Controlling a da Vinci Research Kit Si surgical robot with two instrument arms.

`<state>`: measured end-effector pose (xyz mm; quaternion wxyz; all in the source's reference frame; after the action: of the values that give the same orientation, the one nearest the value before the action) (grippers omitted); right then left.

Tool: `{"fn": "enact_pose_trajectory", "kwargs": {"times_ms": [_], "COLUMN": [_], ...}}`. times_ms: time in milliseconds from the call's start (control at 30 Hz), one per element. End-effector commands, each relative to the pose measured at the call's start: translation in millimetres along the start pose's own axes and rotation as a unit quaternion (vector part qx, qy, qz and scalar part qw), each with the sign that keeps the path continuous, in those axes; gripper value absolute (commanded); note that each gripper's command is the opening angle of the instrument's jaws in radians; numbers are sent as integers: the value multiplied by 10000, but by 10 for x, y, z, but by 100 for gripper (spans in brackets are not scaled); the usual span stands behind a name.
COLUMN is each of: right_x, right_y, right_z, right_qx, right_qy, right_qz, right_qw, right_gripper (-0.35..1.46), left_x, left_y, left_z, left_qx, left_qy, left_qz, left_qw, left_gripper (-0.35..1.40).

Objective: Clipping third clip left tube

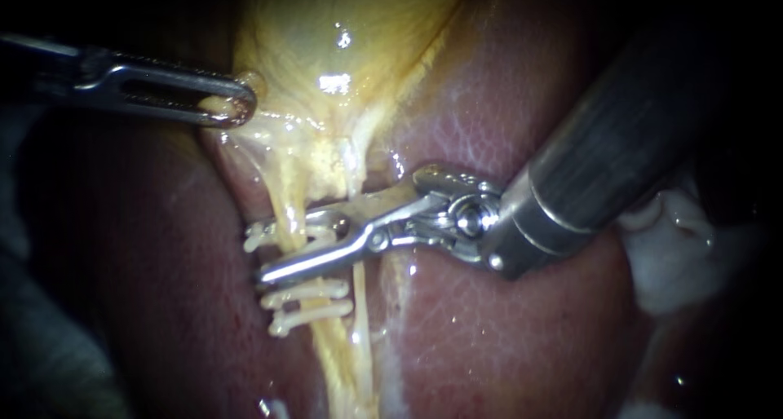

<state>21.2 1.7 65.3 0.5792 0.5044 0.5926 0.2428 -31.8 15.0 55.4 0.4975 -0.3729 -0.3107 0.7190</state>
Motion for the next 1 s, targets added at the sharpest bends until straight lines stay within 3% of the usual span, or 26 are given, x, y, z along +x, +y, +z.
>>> {"fn": "enact_pose_trajectory", "kwargs": {"times_ms": [33,400,700,1000], "right_x": [2,30,32,29], "right_y": [-1,-16,-21,-26], "right_z": [1,3,3,-3], "right_qx": [4,66,81,-3], "right_qy": [7,111,110,164], "right_qz": [8,23,34,33], "right_qw": [10000,9999,9999,9999], "right_gripper": [48,44,24,-35], "left_x": [0,0,0,0], "left_y": [0,0,0,-1], "left_z": [0,1,1,1], "left_qx": [1,2,2,1], "left_qy": [0,1,1,1], "left_qz": [0,-1,0,1], "left_qw": [10000,10000,10000,10000], "left_gripper": [-35,-35,-35,-35]}}
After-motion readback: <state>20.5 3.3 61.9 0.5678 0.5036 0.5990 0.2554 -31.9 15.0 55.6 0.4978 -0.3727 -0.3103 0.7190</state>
